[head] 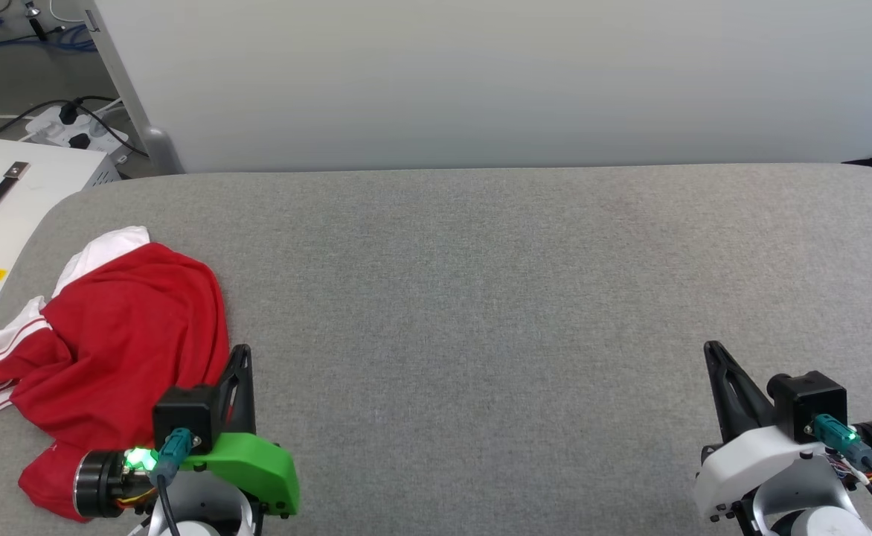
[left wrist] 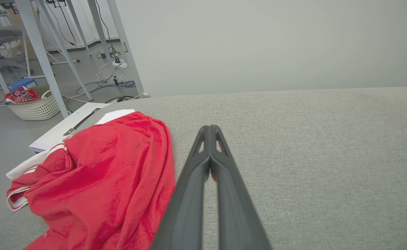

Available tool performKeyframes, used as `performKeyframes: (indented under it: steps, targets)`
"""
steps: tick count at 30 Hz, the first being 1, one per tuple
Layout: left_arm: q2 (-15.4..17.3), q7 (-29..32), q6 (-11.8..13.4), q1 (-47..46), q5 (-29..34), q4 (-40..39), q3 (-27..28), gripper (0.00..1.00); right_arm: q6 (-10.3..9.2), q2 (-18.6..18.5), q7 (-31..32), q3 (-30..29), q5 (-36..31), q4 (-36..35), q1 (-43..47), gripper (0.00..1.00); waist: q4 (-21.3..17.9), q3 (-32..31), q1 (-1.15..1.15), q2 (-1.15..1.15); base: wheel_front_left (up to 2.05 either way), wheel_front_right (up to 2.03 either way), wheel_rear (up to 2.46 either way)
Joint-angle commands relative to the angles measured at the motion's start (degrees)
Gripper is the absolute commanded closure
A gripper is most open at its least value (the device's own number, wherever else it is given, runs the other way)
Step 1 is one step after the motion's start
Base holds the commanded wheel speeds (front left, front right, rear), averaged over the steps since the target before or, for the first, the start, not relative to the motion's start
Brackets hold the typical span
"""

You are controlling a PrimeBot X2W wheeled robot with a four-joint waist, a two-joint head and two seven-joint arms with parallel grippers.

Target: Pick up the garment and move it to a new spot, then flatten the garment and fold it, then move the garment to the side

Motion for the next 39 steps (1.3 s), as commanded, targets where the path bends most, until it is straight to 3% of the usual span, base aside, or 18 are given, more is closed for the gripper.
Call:
performKeyframes:
  steps: [1, 8, 9, 39]
  targets:
    - [-0.29, -0.05, 0.41, -1.04, 0.55, -0.1, -0.04, 1.0, -0.05, -0.06, -0.01, 0.01, -0.55, 0.1, -0.93, 1.0, 0.0, 0.0, 0.0, 0.0, 0.0, 0.0, 0.0]
    - [-0.29, -0.05, 0.41, -1.04, 0.55, -0.1, -0.04, 1.0, -0.05, -0.06, -0.01, 0.01, -0.55, 0.1, -0.93, 1.0, 0.0, 0.0, 0.0, 0.0, 0.0, 0.0, 0.0]
    - [0.01, 0.0, -0.02, 0.02, -0.01, 0.0, -0.02, 0.0, 0.0, 0.0, 0.0, -0.02, 0.02, 0.0, 0.01, 0.0, 0.0, 0.0, 0.0, 0.0, 0.0, 0.0, 0.0]
    - [-0.05, -3.23, -1.51, -1.03, -3.62, 1.52, -1.29, 0.0, -0.01, 0.0, -3.22, -0.48, 4.28, -0.79, -0.39, 0.0, -0.15, 0.33, 0.0, 0.0, 0.0, 0.0, 0.0]
